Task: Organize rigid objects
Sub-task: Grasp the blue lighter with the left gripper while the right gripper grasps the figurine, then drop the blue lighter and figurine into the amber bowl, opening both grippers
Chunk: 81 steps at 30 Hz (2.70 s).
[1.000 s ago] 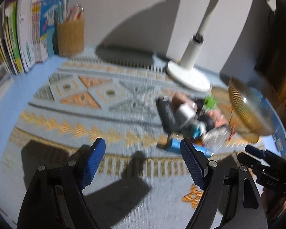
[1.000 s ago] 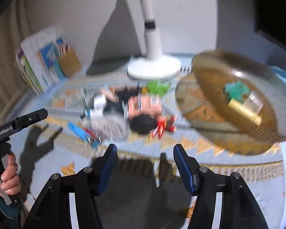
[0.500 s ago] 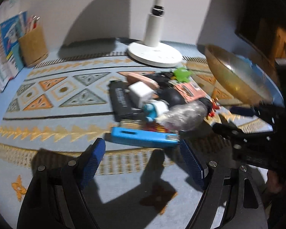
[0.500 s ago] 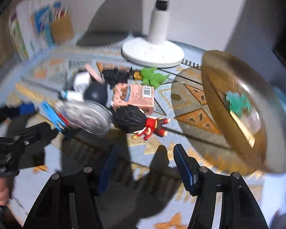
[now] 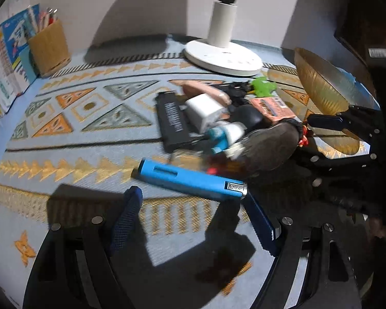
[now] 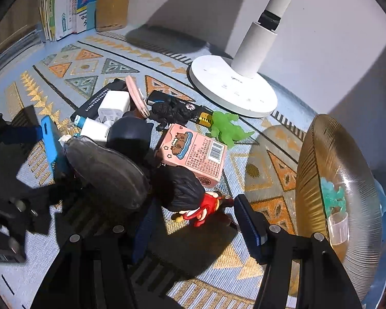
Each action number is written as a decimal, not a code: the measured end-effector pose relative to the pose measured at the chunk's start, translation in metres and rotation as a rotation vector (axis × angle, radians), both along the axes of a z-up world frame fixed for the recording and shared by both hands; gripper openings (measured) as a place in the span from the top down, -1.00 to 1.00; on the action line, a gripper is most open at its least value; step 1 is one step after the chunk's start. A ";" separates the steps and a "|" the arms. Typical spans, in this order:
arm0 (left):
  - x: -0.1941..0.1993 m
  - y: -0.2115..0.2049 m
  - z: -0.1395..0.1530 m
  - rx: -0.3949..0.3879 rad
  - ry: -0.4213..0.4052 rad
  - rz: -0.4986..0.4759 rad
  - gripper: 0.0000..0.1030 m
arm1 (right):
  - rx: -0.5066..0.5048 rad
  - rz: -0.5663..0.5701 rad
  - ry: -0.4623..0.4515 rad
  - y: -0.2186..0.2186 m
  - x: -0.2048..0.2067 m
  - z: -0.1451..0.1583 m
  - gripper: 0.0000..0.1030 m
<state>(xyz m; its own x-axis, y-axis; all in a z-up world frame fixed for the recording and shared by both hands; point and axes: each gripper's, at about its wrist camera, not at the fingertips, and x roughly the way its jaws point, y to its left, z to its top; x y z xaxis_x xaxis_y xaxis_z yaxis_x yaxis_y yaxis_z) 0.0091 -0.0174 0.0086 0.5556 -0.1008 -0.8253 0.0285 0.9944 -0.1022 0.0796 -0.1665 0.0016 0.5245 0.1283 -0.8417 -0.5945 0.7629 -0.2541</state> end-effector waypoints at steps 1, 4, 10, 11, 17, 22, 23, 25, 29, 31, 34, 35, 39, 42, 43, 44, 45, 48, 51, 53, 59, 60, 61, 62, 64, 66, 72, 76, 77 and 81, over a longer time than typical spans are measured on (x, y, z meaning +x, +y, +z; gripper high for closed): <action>-0.002 0.007 0.000 -0.009 0.005 0.008 -0.54 | 0.004 -0.002 0.005 -0.001 0.000 0.000 -0.08; -0.012 0.039 -0.001 -0.018 0.010 0.078 -0.54 | 0.026 -0.034 0.021 -0.003 -0.003 0.002 0.16; -0.026 0.093 0.005 -0.026 0.009 0.171 -0.54 | 0.164 -0.169 0.178 -0.012 -0.005 0.009 0.43; -0.028 0.096 0.006 -0.020 0.003 0.172 -0.54 | 0.193 -0.198 0.216 -0.016 -0.004 0.008 0.43; -0.025 0.102 0.018 -0.065 -0.025 0.163 -0.54 | 0.335 -0.252 0.266 -0.034 -0.016 0.021 0.43; 0.011 0.080 0.000 0.006 0.034 0.173 -0.53 | 0.304 -0.265 0.222 -0.042 -0.029 0.028 0.42; 0.015 0.077 -0.003 0.024 0.041 0.174 -0.53 | 0.303 -0.270 0.220 -0.045 -0.030 0.029 0.40; 0.020 0.064 -0.006 0.111 0.019 0.164 -0.52 | 0.302 -0.288 0.217 -0.051 -0.028 0.028 0.40; 0.018 0.061 -0.004 0.109 -0.016 0.126 0.12 | 0.342 -0.317 0.245 -0.055 -0.019 0.021 0.39; 0.015 0.065 -0.001 0.095 -0.014 0.109 0.45 | 0.358 -0.318 0.249 -0.048 -0.016 0.019 0.39; 0.009 0.076 0.000 0.076 -0.016 0.098 0.57 | 0.324 -0.285 0.224 -0.035 -0.011 0.017 0.39; 0.007 0.080 0.000 0.073 -0.018 0.101 0.57 | 0.296 -0.264 0.202 -0.032 -0.009 0.018 0.38; 0.002 0.089 -0.001 0.058 -0.024 0.088 0.57 | 0.182 -0.167 0.188 -0.024 0.004 0.016 -0.10; -0.001 0.090 -0.002 0.062 -0.044 0.051 0.56 | 0.119 -0.066 0.161 -0.016 0.010 0.018 -0.10; -0.002 0.091 -0.002 0.054 -0.046 0.049 0.56 | 0.101 -0.036 0.166 -0.015 0.013 0.017 -0.10; -0.002 0.093 -0.002 0.044 -0.046 0.047 0.56 | 0.085 0.005 0.176 -0.012 0.017 0.016 -0.10; -0.002 0.093 -0.001 0.039 -0.047 0.047 0.56 | 0.078 0.028 0.179 -0.011 0.019 0.016 -0.10; -0.002 0.092 -0.001 0.042 -0.051 0.040 0.56 | 0.055 0.088 0.213 -0.003 0.029 0.011 -0.10; -0.004 0.094 -0.001 0.033 -0.053 0.037 0.56 | 0.065 0.066 0.278 0.000 0.037 0.001 -0.08; -0.004 0.098 -0.001 0.012 -0.054 0.037 0.56 | 0.099 0.031 0.300 -0.004 0.037 0.003 0.34; -0.004 0.099 -0.001 -0.023 -0.052 0.028 0.37 | 0.194 -0.161 0.284 -0.029 0.009 0.016 0.35; -0.004 0.096 -0.001 -0.019 -0.051 0.022 0.34 | 0.190 -0.206 0.271 -0.034 0.005 0.016 0.35; -0.004 0.092 -0.001 0.006 -0.049 0.022 0.34 | 0.187 -0.258 0.258 -0.041 -0.002 0.016 0.35; -0.005 0.089 -0.001 0.034 -0.049 0.022 0.33 | 0.182 -0.287 0.239 -0.046 -0.007 0.015 0.35; -0.004 0.079 -0.002 0.098 -0.050 0.023 0.33 | 0.160 -0.320 0.207 -0.051 -0.015 0.013 0.35; -0.002 0.076 -0.002 0.116 -0.050 0.028 0.37 | 0.154 -0.330 0.213 -0.055 -0.021 0.007 0.35; -0.003 0.075 -0.001 0.125 -0.058 0.031 0.59 | 0.186 -0.319 0.195 -0.062 -0.033 0.003 -0.17; -0.005 0.077 0.000 0.092 -0.053 0.042 0.59 | 0.220 -0.331 0.143 -0.064 -0.039 0.004 0.03; -0.005 0.078 0.000 0.082 -0.053 0.046 0.59 | 0.224 -0.336 0.133 -0.065 -0.040 0.004 0.27; -0.013 0.078 0.007 0.039 -0.078 0.042 0.59 | 0.264 -0.332 0.127 -0.062 -0.045 0.007 0.38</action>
